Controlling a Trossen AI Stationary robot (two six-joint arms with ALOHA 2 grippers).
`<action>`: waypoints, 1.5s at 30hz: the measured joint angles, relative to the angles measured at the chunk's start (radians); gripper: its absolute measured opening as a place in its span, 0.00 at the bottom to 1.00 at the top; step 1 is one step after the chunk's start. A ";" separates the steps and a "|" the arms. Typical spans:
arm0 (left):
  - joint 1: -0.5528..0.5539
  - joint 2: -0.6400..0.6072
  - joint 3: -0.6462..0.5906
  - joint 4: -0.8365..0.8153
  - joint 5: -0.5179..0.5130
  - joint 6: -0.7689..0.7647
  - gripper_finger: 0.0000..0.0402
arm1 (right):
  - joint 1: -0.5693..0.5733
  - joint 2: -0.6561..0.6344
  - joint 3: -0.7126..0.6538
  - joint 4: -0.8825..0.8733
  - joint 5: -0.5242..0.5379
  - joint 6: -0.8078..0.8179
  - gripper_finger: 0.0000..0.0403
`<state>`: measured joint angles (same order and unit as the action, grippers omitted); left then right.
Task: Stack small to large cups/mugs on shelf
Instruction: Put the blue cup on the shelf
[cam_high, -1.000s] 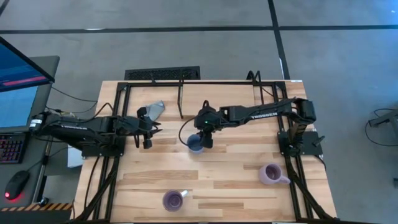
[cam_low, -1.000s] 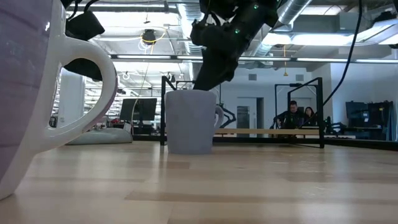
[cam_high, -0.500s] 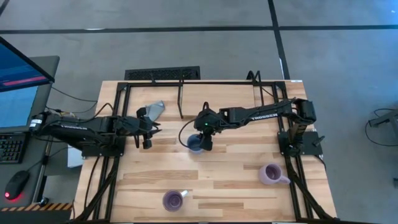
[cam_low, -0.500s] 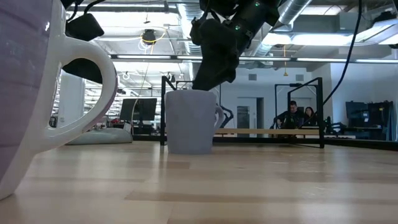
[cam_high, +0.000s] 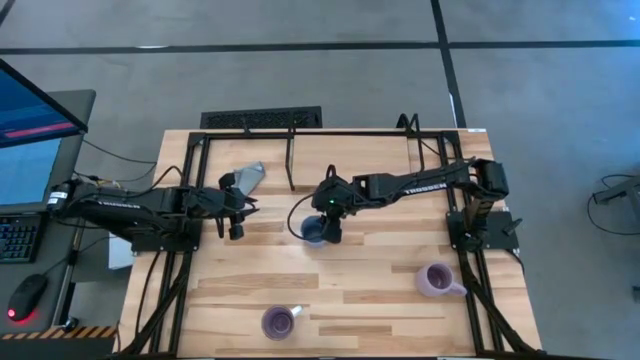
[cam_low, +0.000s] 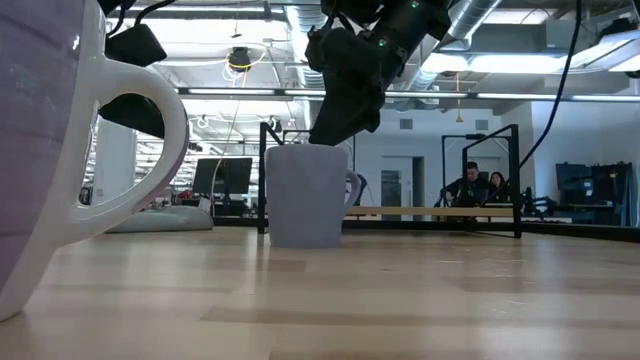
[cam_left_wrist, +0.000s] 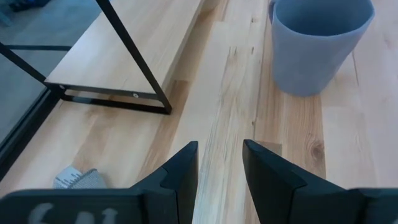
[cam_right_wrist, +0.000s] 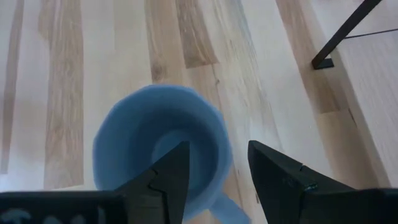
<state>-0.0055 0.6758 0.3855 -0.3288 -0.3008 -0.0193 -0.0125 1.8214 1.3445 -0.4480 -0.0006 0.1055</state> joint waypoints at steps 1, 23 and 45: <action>0.000 0.000 0.000 0.000 0.000 -0.002 0.30 | 0.000 0.000 0.000 0.000 0.000 0.000 0.46; 0.000 0.000 0.000 -0.017 0.000 -0.003 0.30 | -0.001 -0.001 -0.061 0.083 0.002 0.002 0.46; 0.001 0.000 0.000 -0.017 -0.002 0.000 0.30 | 0.003 -0.001 -0.061 0.089 0.028 0.000 0.46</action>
<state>-0.0048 0.6760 0.3855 -0.3458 -0.3023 -0.0195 -0.0090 1.8206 1.2839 -0.3592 0.0276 0.1051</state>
